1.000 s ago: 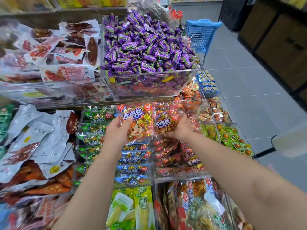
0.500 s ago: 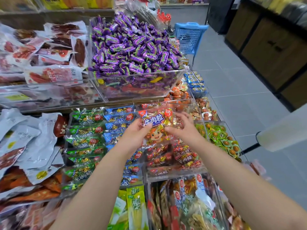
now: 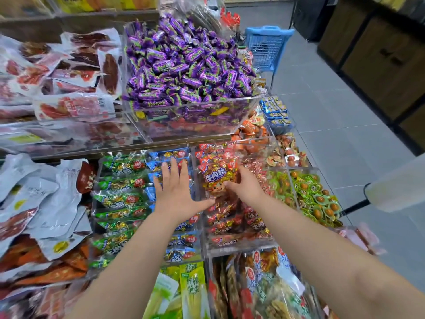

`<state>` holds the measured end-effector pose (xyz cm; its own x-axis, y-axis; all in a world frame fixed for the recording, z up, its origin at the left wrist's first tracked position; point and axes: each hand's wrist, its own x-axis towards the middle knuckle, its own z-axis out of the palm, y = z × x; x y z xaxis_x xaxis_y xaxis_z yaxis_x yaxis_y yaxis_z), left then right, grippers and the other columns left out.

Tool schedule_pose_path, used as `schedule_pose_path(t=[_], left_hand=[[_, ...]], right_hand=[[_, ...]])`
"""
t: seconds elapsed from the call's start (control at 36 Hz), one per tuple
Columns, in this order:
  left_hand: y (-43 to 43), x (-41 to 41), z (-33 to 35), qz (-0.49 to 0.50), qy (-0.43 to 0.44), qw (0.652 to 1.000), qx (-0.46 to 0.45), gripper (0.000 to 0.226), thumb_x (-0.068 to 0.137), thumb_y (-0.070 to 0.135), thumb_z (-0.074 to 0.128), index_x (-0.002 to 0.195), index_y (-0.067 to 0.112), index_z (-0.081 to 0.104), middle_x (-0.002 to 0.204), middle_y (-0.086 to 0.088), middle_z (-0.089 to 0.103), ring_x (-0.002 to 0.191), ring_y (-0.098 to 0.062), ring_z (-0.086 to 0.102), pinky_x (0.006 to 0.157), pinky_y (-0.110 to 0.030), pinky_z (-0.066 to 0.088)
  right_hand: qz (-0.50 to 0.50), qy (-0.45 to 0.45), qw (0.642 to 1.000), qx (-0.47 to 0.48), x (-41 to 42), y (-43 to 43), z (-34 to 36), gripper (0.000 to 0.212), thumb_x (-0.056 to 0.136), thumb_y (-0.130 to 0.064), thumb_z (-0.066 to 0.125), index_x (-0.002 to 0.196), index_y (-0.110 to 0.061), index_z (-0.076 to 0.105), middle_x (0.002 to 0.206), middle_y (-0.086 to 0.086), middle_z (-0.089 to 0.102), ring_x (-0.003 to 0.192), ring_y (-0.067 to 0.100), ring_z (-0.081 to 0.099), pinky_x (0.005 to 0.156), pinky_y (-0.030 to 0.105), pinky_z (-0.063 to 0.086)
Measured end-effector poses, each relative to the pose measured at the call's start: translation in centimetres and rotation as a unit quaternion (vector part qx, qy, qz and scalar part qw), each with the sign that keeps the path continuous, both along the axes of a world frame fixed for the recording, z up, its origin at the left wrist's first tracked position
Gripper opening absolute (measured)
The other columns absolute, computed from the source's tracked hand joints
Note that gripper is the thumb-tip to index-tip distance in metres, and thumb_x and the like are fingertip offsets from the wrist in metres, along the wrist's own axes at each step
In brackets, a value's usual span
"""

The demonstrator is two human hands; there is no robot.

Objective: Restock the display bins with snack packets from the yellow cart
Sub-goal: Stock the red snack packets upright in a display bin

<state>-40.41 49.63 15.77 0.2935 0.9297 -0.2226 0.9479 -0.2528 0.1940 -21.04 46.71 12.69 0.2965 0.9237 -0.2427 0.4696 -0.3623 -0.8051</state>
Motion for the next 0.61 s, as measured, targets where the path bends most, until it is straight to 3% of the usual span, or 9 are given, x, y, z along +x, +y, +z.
schedule_pose_path(t=[0.11, 0.25, 0.31, 0.61], left_hand=[[0.3, 0.1, -0.9, 0.003, 0.006, 1.000, 0.003, 0.127, 0.063, 0.092, 0.042, 0.149, 0.023, -0.022, 0.154, -0.001, -0.035, 0.140, -0.025, -0.034, 0.112, -0.055, -0.014], [0.6, 0.0, -1.2, -0.006, 0.003, 1.000, 0.004, 0.117, 0.074, 0.080, 0.045, 0.149, 0.021, -0.022, 0.154, -0.003, -0.034, 0.141, -0.023, -0.033, 0.112, -0.055, -0.015], [0.7, 0.0, -1.3, -0.009, 0.007, 1.000, 0.004, 0.115, 0.076, 0.078, 0.045, 0.149, 0.020, -0.023, 0.155, -0.004, -0.033, 0.141, -0.024, -0.032, 0.112, -0.055, -0.014], [0.8, 0.0, -1.5, -0.012, 0.023, 1.000, 0.009, 0.113, 0.078, 0.075, 0.045, 0.149, 0.019, -0.023, 0.155, -0.005, -0.032, 0.142, -0.024, -0.030, 0.112, -0.055, -0.014]], right_hand=[[-0.032, -0.024, 0.999, 0.003, -0.9, 0.0, -1.2, 0.091, 0.072, -0.032, 0.080, 0.141, -0.008, 0.025, 0.133, 0.007, 0.035, 0.128, 0.022, 0.034, 0.109, 0.031, 0.029], [-0.077, 0.009, 0.996, 0.046, -1.6, -0.5, -2.4, 0.122, 0.065, -0.034, 0.084, 0.146, -0.026, -0.006, 0.150, 0.000, 0.007, 0.137, 0.016, 0.015, 0.110, 0.028, 0.016], [-0.067, 0.011, 0.997, 0.047, -1.8, -0.4, -2.7, 0.127, 0.065, -0.033, 0.085, 0.147, -0.026, -0.012, 0.153, -0.002, 0.004, 0.139, 0.015, 0.013, 0.108, 0.025, 0.013], [-0.057, 0.038, 0.997, 0.022, -2.6, 2.1, -2.3, 0.135, 0.062, -0.030, 0.087, 0.146, -0.025, -0.018, 0.157, 0.001, 0.007, 0.144, 0.020, 0.012, 0.116, 0.035, 0.015]])
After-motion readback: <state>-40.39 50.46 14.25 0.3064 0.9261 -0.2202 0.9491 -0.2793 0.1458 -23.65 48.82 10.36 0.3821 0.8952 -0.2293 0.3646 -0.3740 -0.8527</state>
